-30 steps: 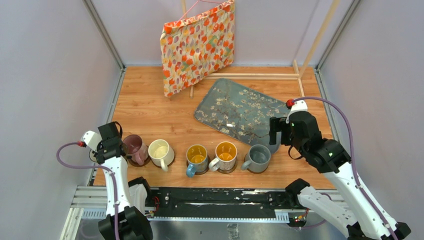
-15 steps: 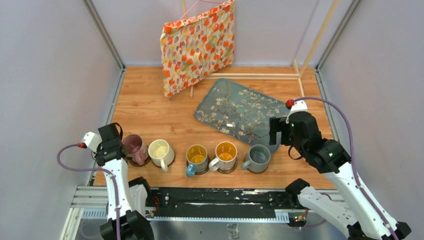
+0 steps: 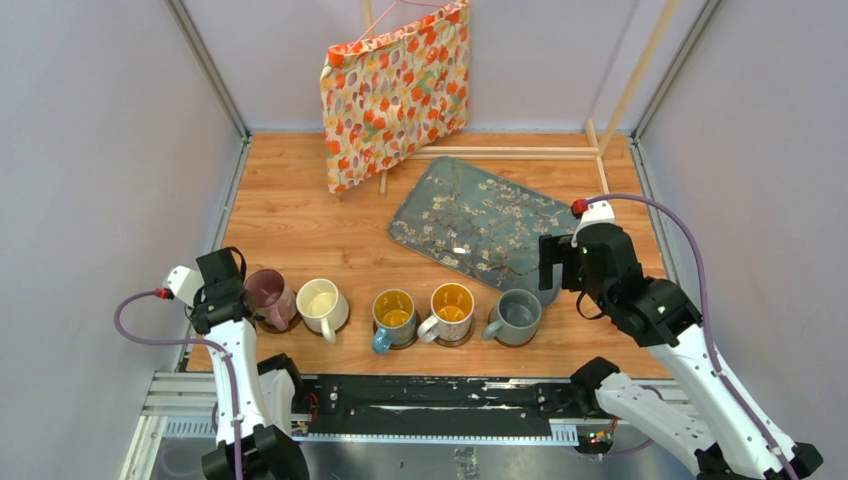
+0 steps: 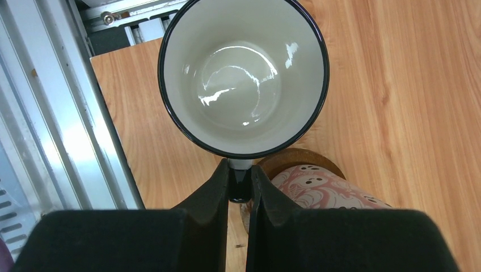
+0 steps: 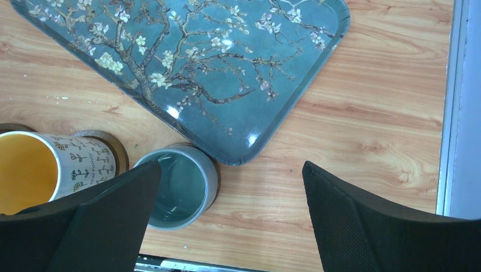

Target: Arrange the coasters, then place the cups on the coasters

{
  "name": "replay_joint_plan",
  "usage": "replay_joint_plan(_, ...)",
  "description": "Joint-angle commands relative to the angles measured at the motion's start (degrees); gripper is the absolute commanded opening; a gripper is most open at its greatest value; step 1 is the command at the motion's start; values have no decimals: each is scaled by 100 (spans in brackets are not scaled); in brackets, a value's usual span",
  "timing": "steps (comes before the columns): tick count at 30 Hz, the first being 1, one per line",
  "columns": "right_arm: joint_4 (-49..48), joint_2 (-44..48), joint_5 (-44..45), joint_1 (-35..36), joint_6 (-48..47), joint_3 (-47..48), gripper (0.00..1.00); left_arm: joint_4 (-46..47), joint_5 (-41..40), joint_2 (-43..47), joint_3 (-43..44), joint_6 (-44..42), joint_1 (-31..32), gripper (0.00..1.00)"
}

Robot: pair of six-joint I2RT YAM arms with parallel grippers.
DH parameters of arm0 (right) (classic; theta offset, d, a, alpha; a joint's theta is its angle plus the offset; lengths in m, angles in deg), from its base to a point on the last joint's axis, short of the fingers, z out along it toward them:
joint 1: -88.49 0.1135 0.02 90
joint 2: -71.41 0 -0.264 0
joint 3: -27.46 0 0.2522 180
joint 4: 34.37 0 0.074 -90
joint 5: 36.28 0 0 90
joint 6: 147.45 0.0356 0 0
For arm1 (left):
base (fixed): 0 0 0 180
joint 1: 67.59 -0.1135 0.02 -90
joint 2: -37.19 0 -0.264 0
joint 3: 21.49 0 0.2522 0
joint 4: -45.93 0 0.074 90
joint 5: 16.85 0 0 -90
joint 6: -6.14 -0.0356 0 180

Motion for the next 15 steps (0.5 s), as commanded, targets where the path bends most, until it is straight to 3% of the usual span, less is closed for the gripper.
replay_joint_plan(1, 33, 82, 168, 118, -61, -30, 100, -126, -75, 72, 209, 171, -16, 0)
replay_joint_plan(15, 42, 74, 187, 151, -66, -18, 100, -282, -160, 73, 262, 295, -11, 0)
